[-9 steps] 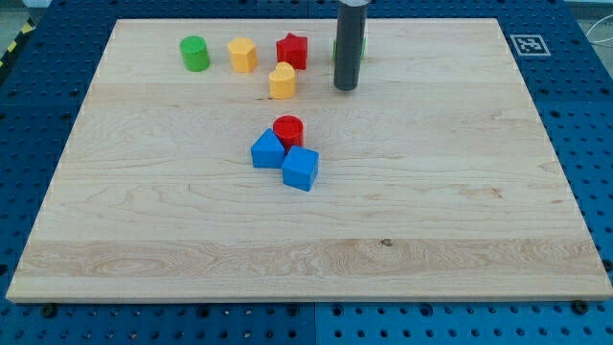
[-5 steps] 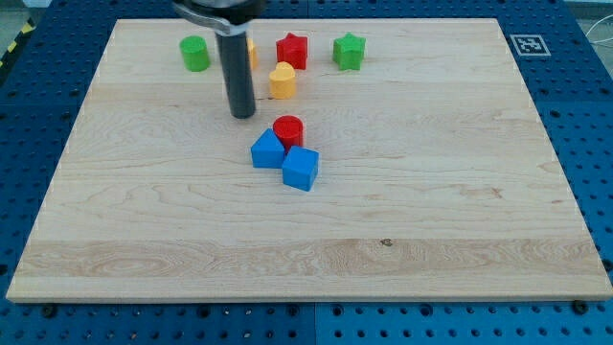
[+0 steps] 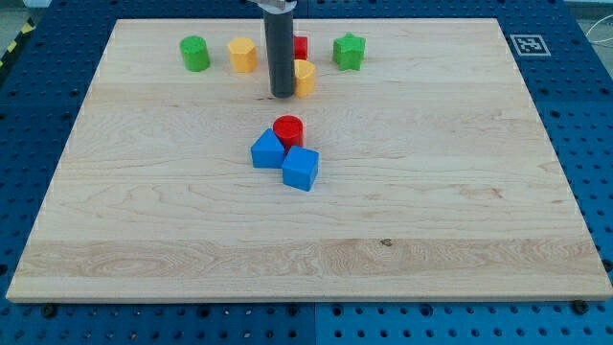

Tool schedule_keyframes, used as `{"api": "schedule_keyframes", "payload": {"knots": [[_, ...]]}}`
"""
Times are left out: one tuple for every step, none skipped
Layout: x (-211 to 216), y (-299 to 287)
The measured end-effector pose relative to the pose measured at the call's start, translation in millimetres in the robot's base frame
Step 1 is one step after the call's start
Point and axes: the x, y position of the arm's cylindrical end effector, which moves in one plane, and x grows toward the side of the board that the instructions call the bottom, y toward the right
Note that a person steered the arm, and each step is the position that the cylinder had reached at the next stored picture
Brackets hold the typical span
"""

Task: Slide the yellow heart closer to the red star

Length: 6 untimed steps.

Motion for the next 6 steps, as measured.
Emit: {"api": "schedule_keyframes", "payload": {"knots": [[18,26],[20,67],[16,88],[-2,90],[-7,85],[-7,62]]}}
